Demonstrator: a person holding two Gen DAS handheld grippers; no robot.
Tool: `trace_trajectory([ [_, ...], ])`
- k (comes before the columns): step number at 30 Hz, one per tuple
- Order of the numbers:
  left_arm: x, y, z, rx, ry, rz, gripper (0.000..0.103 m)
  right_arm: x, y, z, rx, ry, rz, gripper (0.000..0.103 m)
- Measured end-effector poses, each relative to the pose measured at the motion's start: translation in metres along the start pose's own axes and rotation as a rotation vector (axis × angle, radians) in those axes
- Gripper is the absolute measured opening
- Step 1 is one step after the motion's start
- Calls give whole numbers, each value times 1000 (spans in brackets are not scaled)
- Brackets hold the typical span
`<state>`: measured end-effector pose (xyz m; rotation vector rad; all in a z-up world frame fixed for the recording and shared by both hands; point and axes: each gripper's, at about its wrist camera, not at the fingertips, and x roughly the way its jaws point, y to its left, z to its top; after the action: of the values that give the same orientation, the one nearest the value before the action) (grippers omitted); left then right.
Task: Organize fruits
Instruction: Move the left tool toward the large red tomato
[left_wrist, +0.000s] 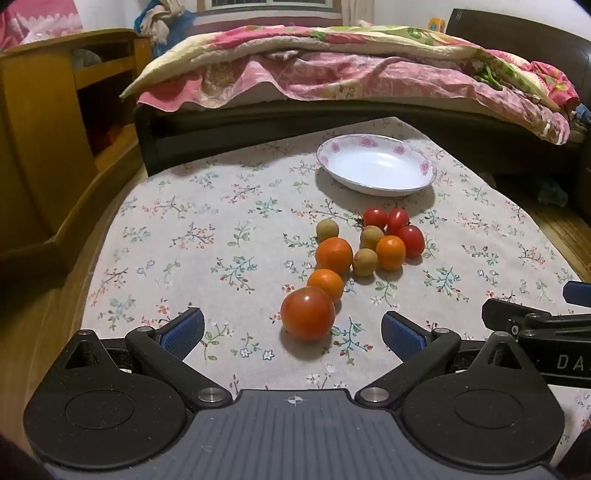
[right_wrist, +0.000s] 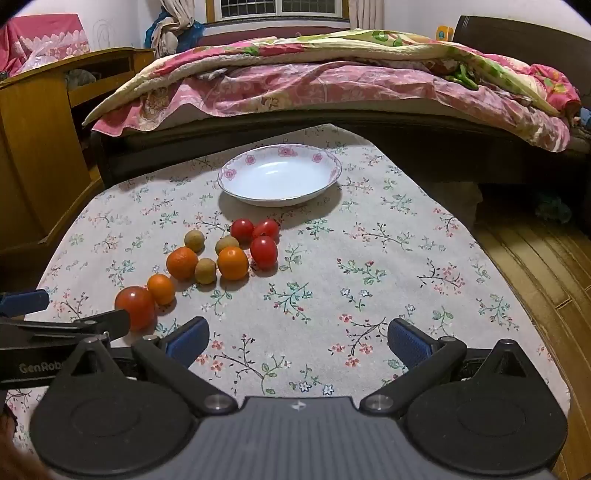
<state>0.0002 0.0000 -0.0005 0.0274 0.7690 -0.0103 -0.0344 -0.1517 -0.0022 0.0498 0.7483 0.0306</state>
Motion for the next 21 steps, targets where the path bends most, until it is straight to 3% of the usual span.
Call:
trace_trajectory([
  [21,12,3,-8,-20,54,-22,103,12,-3,-1,15,48,16,103],
])
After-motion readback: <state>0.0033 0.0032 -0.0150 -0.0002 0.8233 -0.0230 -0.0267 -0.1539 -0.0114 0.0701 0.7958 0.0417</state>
